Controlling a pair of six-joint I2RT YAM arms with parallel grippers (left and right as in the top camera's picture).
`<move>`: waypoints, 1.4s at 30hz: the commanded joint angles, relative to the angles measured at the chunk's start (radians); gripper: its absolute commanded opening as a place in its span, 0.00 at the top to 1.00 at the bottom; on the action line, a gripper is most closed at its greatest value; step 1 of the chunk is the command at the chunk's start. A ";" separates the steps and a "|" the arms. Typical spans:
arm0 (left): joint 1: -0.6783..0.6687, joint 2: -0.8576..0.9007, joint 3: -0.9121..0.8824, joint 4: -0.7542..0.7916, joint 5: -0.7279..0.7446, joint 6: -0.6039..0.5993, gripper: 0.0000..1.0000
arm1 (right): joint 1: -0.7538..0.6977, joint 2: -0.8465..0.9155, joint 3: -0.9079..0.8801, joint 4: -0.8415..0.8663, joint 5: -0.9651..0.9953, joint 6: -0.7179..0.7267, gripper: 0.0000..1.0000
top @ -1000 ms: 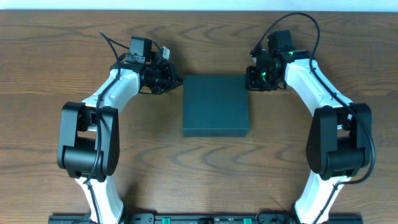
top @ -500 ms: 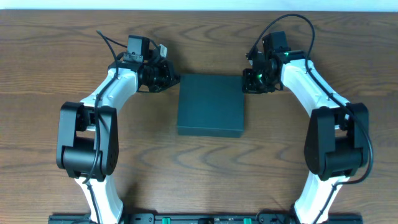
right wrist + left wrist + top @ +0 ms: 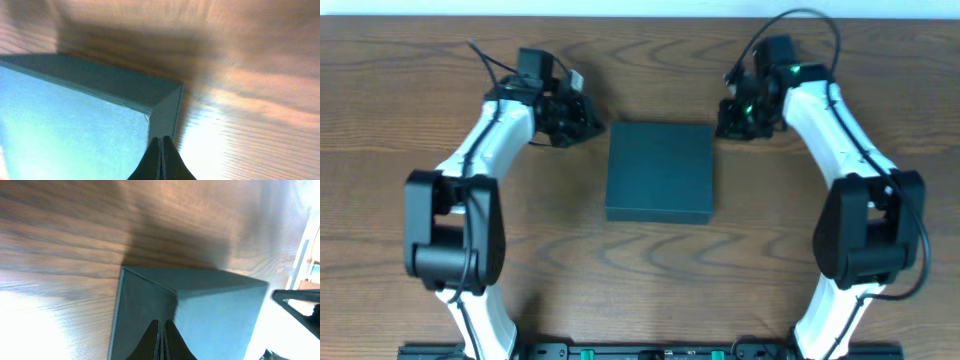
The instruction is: Pack container
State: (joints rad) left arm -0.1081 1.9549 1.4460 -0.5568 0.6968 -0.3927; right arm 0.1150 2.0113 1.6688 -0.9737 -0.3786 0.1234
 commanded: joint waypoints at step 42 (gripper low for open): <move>0.134 -0.692 -0.417 0.144 -0.105 0.228 0.04 | -0.089 -0.952 -0.801 0.605 0.013 0.220 0.01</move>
State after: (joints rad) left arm 0.0235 1.2675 1.0180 -0.4164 0.5766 -0.1623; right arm 0.0246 1.0512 0.8665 -0.4404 -0.3508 0.2558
